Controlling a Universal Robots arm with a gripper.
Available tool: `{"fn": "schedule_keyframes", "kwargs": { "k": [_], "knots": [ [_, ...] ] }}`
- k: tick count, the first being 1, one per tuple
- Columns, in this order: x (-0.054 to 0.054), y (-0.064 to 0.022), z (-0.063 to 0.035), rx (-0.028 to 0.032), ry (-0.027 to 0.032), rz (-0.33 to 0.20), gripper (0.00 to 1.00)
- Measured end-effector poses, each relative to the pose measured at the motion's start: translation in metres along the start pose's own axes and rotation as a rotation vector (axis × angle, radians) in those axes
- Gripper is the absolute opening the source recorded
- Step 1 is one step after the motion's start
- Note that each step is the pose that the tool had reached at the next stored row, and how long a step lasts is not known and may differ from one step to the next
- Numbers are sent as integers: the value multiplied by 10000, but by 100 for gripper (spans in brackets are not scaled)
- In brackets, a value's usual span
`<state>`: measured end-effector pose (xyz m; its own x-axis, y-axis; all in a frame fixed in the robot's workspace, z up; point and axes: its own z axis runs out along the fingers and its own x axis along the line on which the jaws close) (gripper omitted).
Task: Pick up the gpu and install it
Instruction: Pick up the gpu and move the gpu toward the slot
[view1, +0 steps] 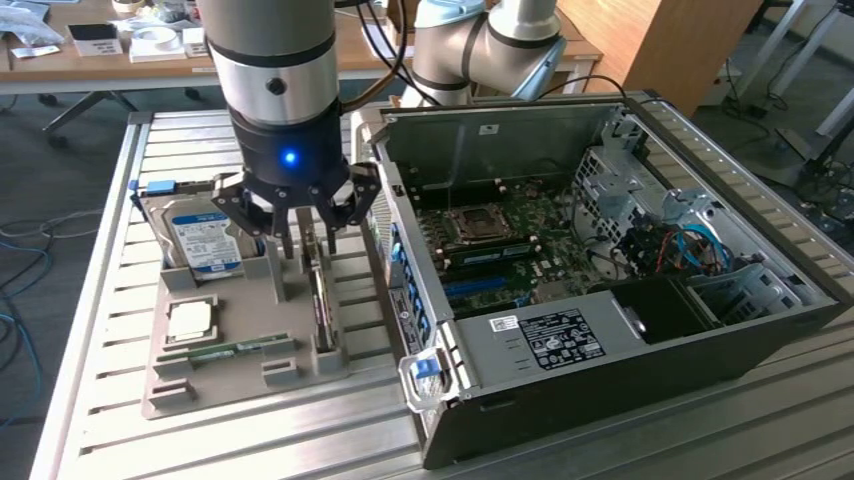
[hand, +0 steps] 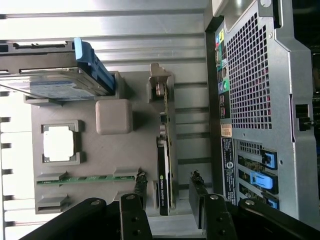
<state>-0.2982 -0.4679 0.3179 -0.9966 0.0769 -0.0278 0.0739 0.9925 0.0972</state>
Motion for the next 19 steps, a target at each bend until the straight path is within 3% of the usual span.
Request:
{"fn": "schedule_keyframes", "kwargs": {
  "k": [8, 19],
  "knots": [
    [3, -11, 111, -85, 10, 3, 47],
    [6, -21, 216, -93, 11, 4, 47]
  ]
}}
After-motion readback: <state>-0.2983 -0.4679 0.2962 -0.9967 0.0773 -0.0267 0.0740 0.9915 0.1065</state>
